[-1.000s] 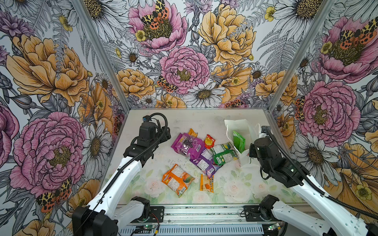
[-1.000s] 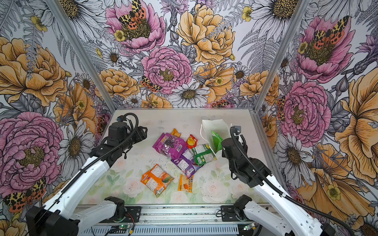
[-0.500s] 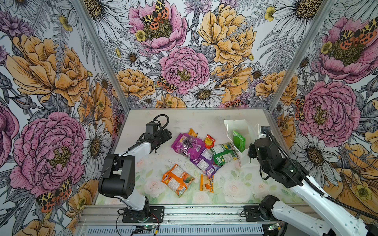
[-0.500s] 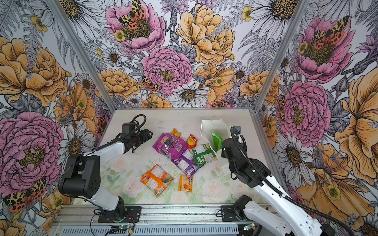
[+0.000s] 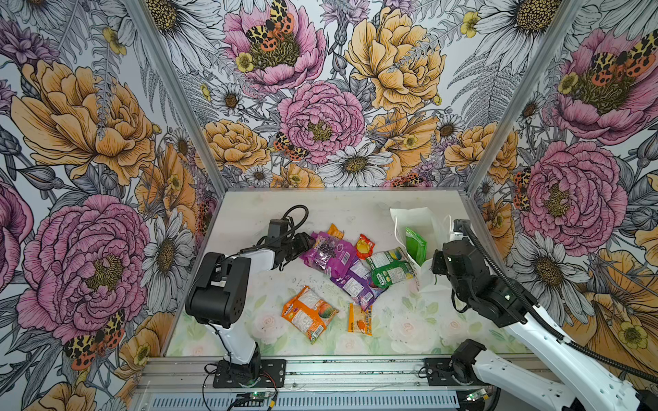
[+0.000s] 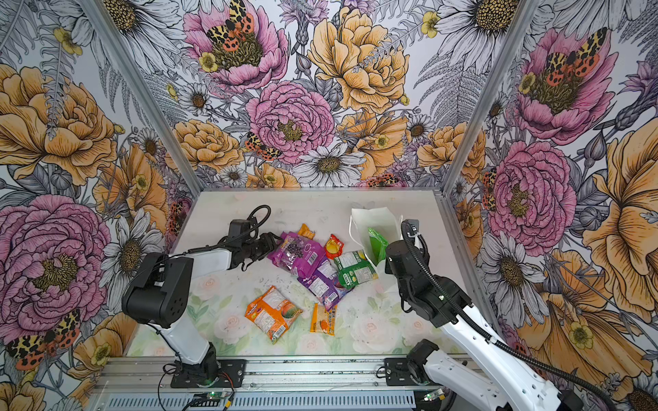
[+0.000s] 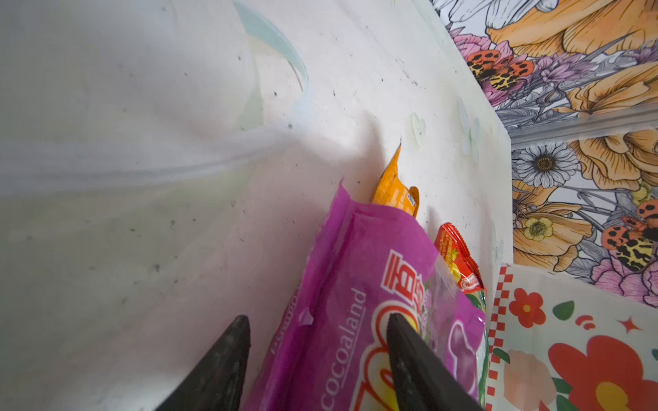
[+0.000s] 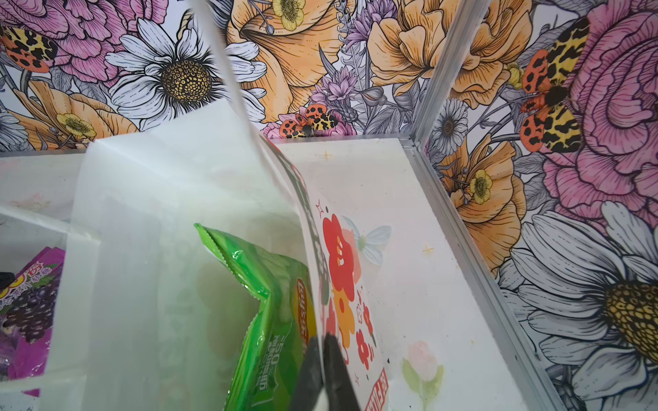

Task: Place the snacks into the paper bag
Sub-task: Move the snack to the center of the table, then pick up the snack from the center of the table.

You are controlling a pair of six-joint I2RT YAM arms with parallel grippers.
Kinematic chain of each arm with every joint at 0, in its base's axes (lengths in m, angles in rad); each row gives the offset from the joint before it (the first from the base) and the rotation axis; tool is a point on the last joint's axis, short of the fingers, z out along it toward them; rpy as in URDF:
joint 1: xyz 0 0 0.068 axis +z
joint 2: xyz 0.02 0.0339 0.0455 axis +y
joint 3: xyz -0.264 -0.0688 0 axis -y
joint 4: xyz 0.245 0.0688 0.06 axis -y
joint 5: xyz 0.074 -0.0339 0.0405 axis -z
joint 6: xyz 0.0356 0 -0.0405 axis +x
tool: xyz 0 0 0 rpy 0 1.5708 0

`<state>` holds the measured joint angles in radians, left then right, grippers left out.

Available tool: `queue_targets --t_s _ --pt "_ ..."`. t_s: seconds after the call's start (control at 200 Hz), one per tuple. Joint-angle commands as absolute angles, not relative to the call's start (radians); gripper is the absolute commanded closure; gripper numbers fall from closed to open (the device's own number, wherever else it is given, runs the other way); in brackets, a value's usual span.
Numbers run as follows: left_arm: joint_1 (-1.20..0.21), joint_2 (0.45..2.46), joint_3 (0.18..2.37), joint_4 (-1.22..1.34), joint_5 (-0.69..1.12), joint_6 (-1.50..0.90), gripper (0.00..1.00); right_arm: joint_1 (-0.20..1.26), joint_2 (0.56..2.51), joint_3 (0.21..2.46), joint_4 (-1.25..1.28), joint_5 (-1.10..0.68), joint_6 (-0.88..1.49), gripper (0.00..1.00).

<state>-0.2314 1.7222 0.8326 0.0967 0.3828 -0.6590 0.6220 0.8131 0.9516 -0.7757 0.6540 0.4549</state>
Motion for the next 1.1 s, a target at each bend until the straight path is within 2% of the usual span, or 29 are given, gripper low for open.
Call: queue_targets --t_s 0.0,0.135,0.325,0.535,0.861,1.096 --pt "-0.321 1.669 0.775 0.166 0.422 -0.715 0.41 0.617 0.816 0.943 -0.758 0.646 0.459 1.0" --pt "-0.414 1.602 0.663 0.282 0.416 -0.816 0.43 0.617 0.809 0.942 -0.758 0.649 0.459 1.0" --pt "-0.527 1.454 0.556 0.286 0.305 -0.85 0.42 0.617 0.815 0.942 -0.758 0.65 0.46 1.0" --pt "-0.352 1.345 0.475 0.278 0.338 -0.836 0.42 0.618 0.819 0.942 -0.758 0.647 0.46 1.0" --pt "-0.39 1.414 0.506 0.234 0.377 -0.793 0.46 0.617 0.811 0.937 -0.758 0.652 0.462 1.0" --pt "-0.432 1.525 0.535 0.278 0.401 -0.795 0.54 0.617 0.813 0.938 -0.758 0.646 0.461 1.0"
